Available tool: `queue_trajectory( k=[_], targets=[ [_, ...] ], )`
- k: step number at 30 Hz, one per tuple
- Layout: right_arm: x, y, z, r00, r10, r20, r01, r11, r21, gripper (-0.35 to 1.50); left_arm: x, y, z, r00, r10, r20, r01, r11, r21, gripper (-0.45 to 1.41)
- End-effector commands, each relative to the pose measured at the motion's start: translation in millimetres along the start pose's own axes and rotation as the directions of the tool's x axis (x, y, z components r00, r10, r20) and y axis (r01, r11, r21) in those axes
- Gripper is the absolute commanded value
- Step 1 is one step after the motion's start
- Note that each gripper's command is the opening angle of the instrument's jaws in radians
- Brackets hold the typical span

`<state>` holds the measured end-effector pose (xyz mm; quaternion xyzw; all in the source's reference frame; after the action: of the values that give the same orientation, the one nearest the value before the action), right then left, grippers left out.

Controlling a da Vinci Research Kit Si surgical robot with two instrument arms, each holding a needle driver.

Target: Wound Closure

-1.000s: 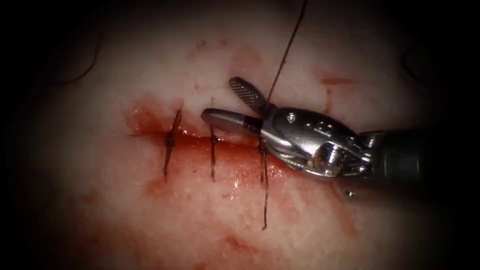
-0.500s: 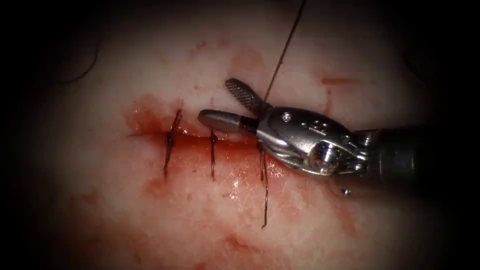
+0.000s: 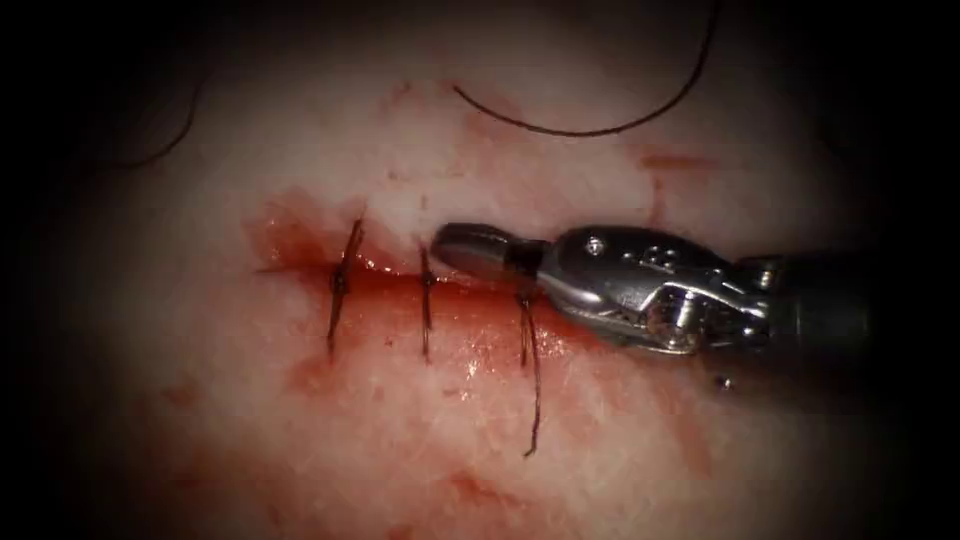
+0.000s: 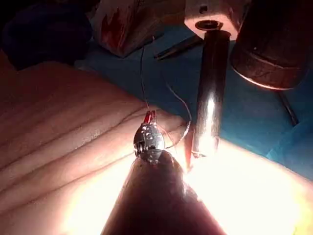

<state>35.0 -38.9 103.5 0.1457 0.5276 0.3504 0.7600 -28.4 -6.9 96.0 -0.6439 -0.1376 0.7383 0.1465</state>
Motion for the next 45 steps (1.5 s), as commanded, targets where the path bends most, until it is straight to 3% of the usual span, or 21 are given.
queue_trajectory(
  k=[1, 3, 4, 5, 6, 8, 20, 24, 36, 45],
  targets=[
    [0.0, 0.0, 0.8, 1.000, -0.019, -0.013, 0.018, 1.000, -0.011, -0.35, -0.1, -0.5, 0.5, 1.000, 0.002, -0.002, -0.002, 1.000, -0.001, -0.45],
    [0.0, 0.2, 1.2, 0.999, -0.024, -0.031, 0.023, 0.999, -0.030, -0.32, -0.3, -0.7, 0.4, 1.000, 0.003, -0.003, -0.003, 1.000, -0.003, -0.45],
    [0.1, 0.2, 1.2, 0.999, -0.029, -0.034, 0.028, 0.999, -0.034, 0.36, -0.4, -0.8, 0.3, 1.000, 0.003, -0.005, -0.003, 1.000, -0.007, -0.45],
    [0.1, 0.2, 1.2, 0.999, -0.017, -0.041, 0.015, 0.999, -0.043, 0.86, -0.5, -1.0, 0.2, 1.000, 0.004, -0.001, -0.004, 1.000, -0.001, -0.45],
    [0.1, 0.2, 1.1, 0.999, -0.004, -0.046, 0.002, 0.998, -0.056, 1.23, -0.7, -1.2, 0.1, 1.000, 0.005, 0.004, -0.005, 1.000, 0.001, -0.45],
    [0.3, 0.2, 0.5, 0.998, 0.022, -0.051, -0.026, 0.997, -0.072, 1.43, -1.3, -1.8, -0.1, 1.000, 0.008, 0.014, -0.008, 1.000, 0.014, -0.45],
    [0.5, -3.3, -4.0, 0.997, 0.053, -0.055, -0.056, 0.997, -0.057, 1.48, -10.1, -5.1, 1.5, 0.983, 0.057, 0.175, -0.061, 0.998, 0.019, -0.45],
    [0.3, -5.1, -4.1, 0.996, 0.064, -0.054, -0.067, 0.997, -0.048, 1.46, -12.1, -6.1, 0.1, 0.979, 0.042, 0.199, -0.046, 0.999, 0.015, -0.45],
    [-1.1, -7.9, -3.7, 0.998, 0.061, -0.033, -0.060, 0.997, 0.052, 1.41, -11.5, -5.0, -10.1, 0.973, 0.017, 0.229, -0.030, 0.998, 0.055, -0.45],
    [-1.4, -8.5, -3.6, 0.997, 0.064, -0.032, -0.062, 0.996, 0.057, 1.41, -11.2, -5.2, -13.7, 0.973, -0.007, 0.230, -0.016, 0.995, 0.098, -0.45]
  ],
)
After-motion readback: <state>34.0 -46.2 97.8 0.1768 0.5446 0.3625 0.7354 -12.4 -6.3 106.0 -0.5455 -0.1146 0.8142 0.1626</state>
